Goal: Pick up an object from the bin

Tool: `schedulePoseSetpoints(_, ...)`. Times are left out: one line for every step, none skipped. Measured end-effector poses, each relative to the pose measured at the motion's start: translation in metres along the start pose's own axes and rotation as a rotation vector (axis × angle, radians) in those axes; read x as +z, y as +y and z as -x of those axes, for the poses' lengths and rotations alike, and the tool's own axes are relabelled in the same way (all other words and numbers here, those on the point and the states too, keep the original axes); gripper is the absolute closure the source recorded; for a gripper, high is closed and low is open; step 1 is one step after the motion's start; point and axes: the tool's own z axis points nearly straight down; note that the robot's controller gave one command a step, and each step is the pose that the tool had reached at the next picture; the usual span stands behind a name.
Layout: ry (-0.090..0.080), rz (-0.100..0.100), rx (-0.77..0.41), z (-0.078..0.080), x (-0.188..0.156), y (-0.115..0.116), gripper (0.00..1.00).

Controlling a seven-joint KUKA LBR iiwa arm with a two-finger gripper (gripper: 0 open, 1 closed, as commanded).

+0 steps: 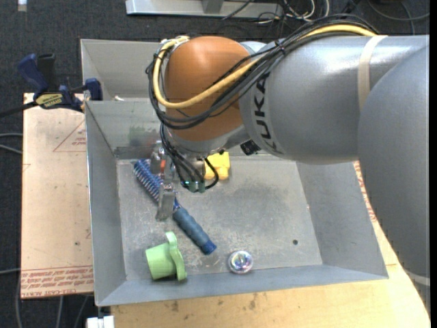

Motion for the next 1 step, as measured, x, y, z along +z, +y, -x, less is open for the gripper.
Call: schedulePoseSetpoints(-0.002, -0.002, -0.067, 0.0202, 0.0887, -0.0399, 0.0)
